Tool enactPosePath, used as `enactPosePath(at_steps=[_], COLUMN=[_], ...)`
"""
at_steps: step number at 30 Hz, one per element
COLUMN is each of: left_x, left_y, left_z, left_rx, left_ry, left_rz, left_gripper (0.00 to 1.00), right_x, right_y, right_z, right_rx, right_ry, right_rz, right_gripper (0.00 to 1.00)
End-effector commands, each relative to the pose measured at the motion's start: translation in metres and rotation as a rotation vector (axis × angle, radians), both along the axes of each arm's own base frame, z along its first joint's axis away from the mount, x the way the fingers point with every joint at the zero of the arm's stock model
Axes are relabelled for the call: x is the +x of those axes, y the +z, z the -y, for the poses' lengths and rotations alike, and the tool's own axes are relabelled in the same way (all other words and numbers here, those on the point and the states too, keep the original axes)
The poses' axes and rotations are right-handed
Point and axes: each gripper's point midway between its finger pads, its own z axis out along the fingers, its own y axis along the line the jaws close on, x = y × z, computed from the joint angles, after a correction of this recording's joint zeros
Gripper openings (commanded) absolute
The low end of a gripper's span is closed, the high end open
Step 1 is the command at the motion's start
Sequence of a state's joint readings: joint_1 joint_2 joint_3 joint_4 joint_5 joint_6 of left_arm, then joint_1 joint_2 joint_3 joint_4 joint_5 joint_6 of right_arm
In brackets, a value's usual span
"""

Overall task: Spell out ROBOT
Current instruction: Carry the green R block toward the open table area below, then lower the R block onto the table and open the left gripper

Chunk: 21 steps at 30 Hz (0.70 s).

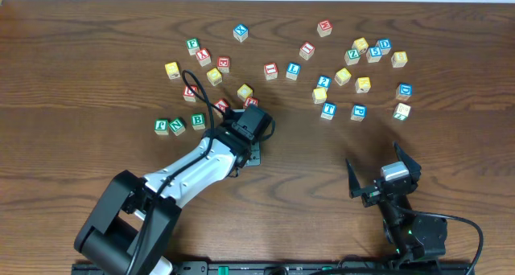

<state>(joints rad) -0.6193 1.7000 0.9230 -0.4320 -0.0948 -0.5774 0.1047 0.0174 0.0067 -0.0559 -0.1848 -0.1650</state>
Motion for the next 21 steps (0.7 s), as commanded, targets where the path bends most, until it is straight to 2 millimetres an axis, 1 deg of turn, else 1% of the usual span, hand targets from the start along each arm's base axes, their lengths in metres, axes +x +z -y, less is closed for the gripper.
enactPosePath(at_steps=[1, 7, 11, 18, 19, 21], left_x=[-0.0024, -0.0030, -0.0045, -0.0046, -0.0046, -0.0046], left_y=[-0.0060, -0.0072, -0.0118, -0.0118, -0.0118, -0.0118], left_z=[-0.0063, -0.0068, -0.0079, -0.0079, -0.0079, -0.0079], left_rx=[0.034, 0.035, 0.034, 0.034, 0.034, 0.034], left_ry=[-0.003, -0.003, -0.003, -0.003, -0.003, -0.003], left_rz=[0.005, 0.004, 0.005, 0.004, 0.004, 0.004], left_gripper=[0.07, 0.07, 0.08, 0.09, 0.17, 0.38], right_x=[0.0000, 0.0001, 0.0001, 0.0001, 0.0000, 0.0001], right_y=[-0.0003, -0.0003, -0.0003, -0.0003, -0.0003, -0.0003], right_z=[0.0015, 0.0016, 0.0016, 0.0016, 0.0015, 0.0016], right_rx=[0.011, 0.011, 0.011, 0.011, 0.011, 0.011], right_ry=[-0.006, -0.007, -0.007, -0.007, -0.006, -0.007], right_rz=[-0.003, -0.003, -0.003, -0.003, -0.003, -0.003], right_gripper=[0.99, 0.99, 0.99, 0.99, 0.99, 0.99])
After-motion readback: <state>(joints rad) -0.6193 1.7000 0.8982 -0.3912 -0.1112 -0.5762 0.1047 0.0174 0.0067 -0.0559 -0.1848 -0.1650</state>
